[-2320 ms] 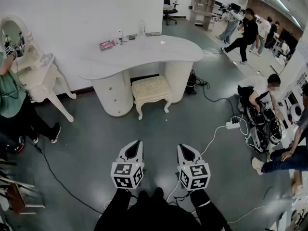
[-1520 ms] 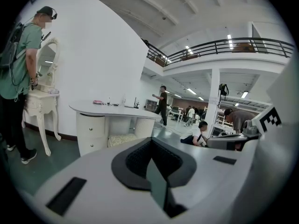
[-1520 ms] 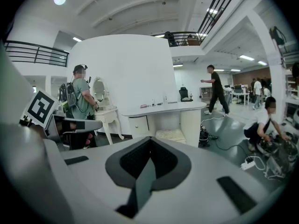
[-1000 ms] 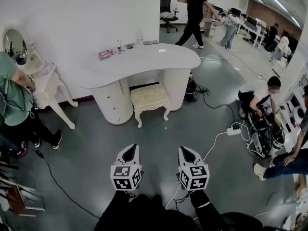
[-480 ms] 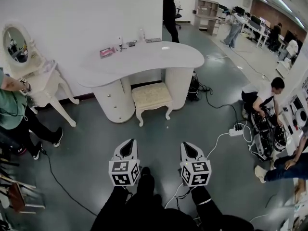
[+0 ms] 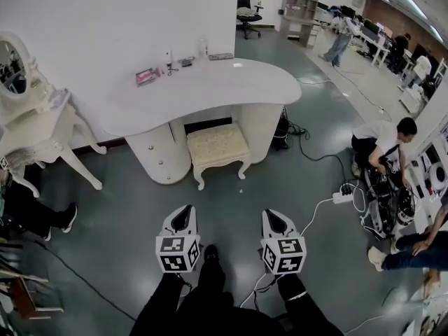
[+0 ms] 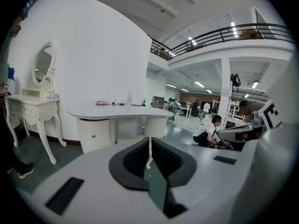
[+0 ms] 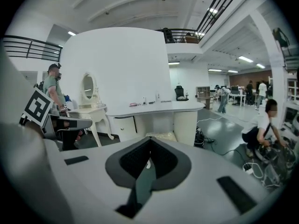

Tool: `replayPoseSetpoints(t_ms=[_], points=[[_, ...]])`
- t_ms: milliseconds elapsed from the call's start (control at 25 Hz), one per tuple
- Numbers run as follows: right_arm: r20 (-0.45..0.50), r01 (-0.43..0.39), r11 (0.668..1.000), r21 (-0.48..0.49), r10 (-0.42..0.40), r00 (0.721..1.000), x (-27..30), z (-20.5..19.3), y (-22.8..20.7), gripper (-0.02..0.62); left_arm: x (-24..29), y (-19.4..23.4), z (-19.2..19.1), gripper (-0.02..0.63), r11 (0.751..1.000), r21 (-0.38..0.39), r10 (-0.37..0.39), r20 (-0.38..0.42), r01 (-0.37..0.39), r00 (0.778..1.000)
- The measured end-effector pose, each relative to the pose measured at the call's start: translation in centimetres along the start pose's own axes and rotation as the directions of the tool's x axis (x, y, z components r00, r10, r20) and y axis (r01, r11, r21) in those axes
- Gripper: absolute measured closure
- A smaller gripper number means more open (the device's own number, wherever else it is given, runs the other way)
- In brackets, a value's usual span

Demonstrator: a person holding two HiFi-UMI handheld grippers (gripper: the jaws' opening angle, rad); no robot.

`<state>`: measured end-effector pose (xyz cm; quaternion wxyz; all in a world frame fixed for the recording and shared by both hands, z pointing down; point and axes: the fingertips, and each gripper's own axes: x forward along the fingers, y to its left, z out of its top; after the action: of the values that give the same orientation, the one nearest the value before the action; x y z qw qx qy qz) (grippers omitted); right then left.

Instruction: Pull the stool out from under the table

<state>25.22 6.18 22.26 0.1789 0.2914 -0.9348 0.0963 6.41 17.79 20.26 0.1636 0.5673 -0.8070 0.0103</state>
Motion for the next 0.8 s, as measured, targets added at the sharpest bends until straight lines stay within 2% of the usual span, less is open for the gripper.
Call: replayPoseSetpoints(t_ms=[400, 800], points=[[-0.051, 0.031, 0.999, 0.007, -0.031, 0.998, 10.7, 3.1, -2.4, 0.591, 10.4, 5.2, 2.1, 0.586, 1.0, -0.022, -0.004, -0.056, 0.003, 0.998], [-0.064, 0.078, 0.997, -0.025, -0.079, 0.995, 17.8, 5.5, -4.8, 0.591, 17.5, 9.1, 2.3, 0.523, 1.0, -0.026, -0.001, -0.089, -0.001, 0.996]])
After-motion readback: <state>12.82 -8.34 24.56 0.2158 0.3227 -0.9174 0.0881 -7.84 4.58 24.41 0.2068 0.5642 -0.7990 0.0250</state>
